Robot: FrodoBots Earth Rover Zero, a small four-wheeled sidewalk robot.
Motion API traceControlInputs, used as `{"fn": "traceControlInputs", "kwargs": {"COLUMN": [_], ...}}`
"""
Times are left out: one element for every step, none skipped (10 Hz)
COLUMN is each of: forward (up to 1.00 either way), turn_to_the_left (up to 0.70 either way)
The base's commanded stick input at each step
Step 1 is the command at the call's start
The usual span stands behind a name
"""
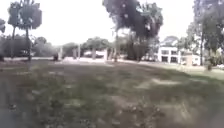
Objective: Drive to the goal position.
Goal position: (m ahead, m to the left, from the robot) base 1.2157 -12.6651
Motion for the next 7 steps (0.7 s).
{"fn": "traceControlInputs", "kwargs": {"forward": [0.7,0.7,0.7,0.7,0.7,0.7,0.7], "turn_to_the_left": [0.0,0.0,0.0,0.0,0.0,0.0,0.0]}}
